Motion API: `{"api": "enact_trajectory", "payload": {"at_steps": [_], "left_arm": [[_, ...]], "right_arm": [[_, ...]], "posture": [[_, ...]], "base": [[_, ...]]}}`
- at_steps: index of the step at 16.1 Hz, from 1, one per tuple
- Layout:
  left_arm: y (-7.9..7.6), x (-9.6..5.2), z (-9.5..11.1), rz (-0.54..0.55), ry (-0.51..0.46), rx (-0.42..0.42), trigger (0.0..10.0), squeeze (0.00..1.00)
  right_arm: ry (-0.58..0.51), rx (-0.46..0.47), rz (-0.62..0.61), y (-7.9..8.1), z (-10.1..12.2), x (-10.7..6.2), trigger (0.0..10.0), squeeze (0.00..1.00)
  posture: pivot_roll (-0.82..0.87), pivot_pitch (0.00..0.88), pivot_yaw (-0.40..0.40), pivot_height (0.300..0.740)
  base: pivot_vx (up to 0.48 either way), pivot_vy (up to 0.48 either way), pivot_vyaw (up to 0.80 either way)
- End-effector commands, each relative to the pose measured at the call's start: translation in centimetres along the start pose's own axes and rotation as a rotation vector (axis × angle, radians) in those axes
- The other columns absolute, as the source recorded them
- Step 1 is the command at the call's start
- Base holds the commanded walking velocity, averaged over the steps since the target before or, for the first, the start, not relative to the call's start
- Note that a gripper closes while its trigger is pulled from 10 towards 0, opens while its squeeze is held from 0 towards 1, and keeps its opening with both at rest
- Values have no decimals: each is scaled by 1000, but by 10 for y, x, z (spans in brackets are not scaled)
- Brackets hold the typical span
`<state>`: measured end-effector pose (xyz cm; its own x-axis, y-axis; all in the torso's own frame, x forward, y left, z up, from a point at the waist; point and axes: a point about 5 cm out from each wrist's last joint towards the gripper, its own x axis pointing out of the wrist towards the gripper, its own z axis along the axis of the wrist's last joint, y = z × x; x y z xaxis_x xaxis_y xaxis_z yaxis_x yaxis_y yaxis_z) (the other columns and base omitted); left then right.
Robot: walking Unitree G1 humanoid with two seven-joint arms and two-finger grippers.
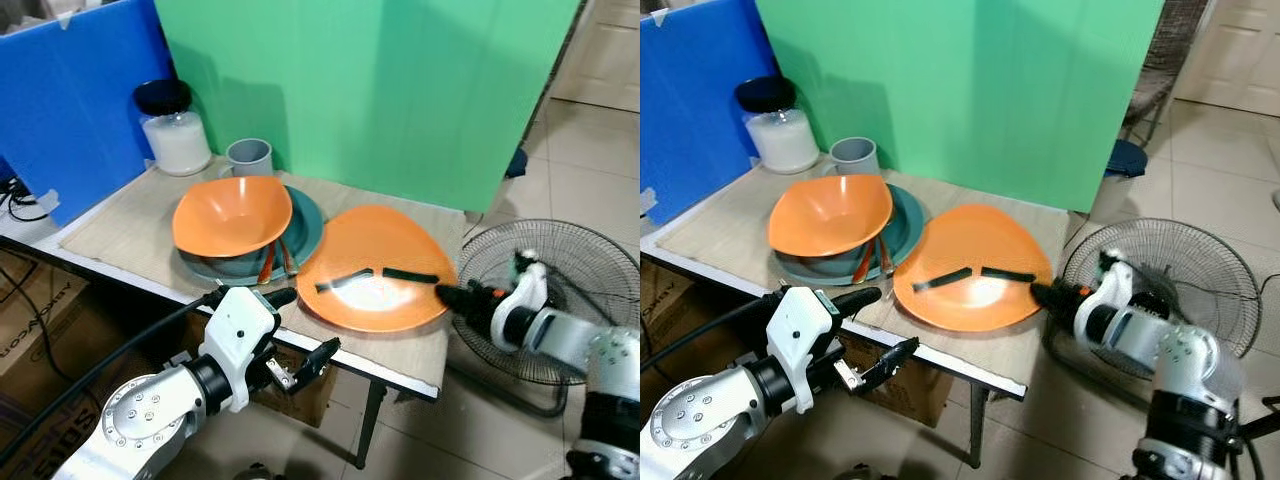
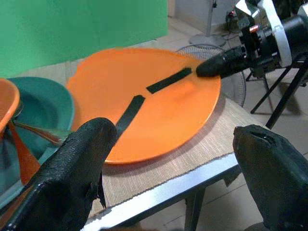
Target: Setting the table
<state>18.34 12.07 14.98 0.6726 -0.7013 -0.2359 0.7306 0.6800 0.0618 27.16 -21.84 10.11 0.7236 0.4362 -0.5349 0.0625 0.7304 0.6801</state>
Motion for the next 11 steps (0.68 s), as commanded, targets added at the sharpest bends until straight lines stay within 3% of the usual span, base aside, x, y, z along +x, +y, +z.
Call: {"api": "enact_trajectory", "payload": {"at_steps": [1, 6, 8, 11], "left_arm": [[3, 0, 0, 13, 2, 18, 10000, 0], [2, 0, -1, 23, 3, 20, 10000, 0], [3, -1, -1, 41, -2, 23, 10000, 0], [13, -6, 1, 158, -48, 1, 10000, 0]], "right_arm": [[1, -6, -48, -6, 5, -3, 0, 0], [17, -39, -46, -5, 9, -6, 0, 0], [-37, 22, -12, -5, 16, -7, 0, 0], [-113, 59, 60, -5, 27, -13, 0, 0]], "posture": [[-26, 0, 22, 740], [-24, 0, 15, 740], [-22, 0, 15, 740], [-25, 0, 22, 740]], "base": [[0, 0, 0], [0, 0, 0], [0, 0, 0], [0, 0, 0]]}}
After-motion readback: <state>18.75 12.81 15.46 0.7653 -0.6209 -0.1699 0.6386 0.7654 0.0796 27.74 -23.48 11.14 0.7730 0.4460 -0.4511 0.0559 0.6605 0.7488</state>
